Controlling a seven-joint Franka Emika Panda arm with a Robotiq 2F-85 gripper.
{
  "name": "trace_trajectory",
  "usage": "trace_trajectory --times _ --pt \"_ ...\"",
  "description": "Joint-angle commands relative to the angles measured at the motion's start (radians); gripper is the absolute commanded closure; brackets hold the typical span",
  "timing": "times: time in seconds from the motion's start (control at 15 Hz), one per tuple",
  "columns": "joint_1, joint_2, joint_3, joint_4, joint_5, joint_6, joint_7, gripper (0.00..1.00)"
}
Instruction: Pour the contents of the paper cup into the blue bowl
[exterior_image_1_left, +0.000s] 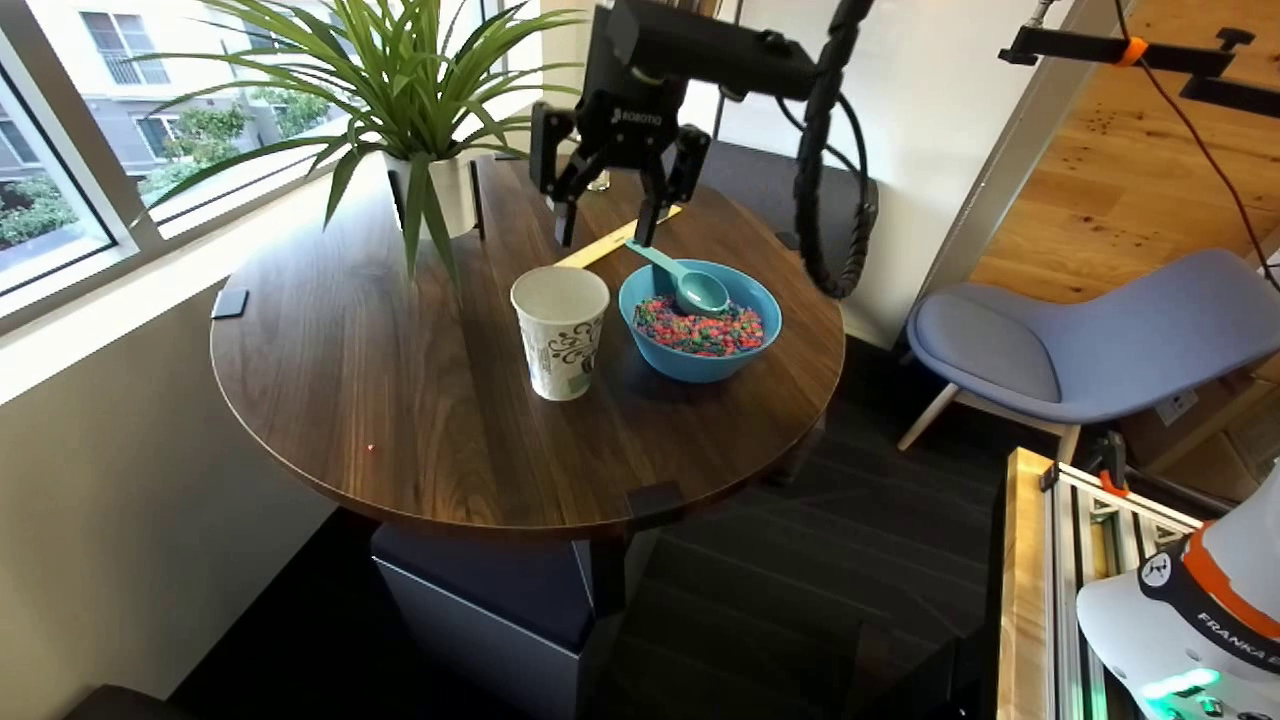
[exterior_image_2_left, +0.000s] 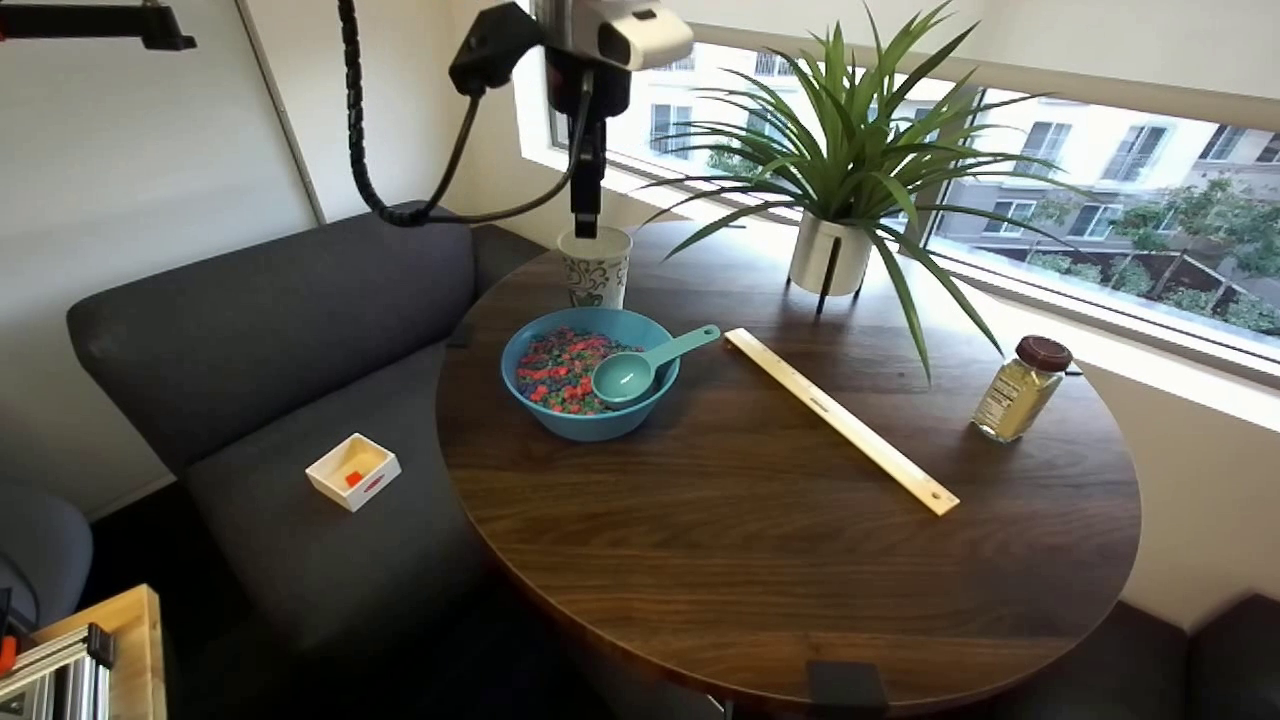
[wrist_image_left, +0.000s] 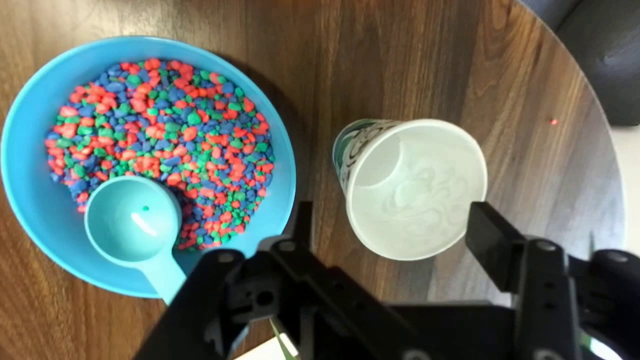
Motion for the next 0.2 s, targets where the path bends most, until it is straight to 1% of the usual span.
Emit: trace_trajectory --times 0.0,0.07,0.13 --pt "-0.030 -0.203 0.038 -0.151 -0.029 0.039 -0.151 0.00" --pt "-0.029 -0.081 0.038 -0.028 -0.022 -0.002 -0.072 0.07" --pt "-0.034 -0.123 0.044 -0.048 -0.021 -0.002 -0.103 0.01"
